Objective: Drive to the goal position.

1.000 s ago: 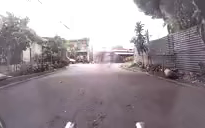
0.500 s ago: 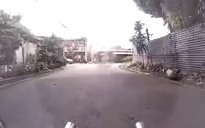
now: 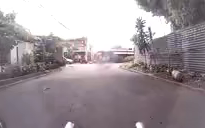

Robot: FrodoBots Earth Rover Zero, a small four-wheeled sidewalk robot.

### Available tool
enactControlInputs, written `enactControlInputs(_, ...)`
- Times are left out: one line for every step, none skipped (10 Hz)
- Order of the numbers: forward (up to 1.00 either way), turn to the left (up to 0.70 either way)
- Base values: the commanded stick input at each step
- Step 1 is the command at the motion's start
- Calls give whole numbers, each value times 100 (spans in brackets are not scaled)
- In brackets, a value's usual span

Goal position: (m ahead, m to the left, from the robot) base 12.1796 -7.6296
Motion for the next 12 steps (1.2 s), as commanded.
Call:
enactControlInputs(70,0)
enactControlInputs(70,0)
enactControlInputs(70,0)
enactControlInputs(70,0)
enactControlInputs(70,0)
enactControlInputs(70,0)
enactControlInputs(70,0)
enactControlInputs(70,0)
enactControlInputs(70,0)
enactControlInputs(70,0)
enactControlInputs(70,0)
enactControlInputs(70,0)
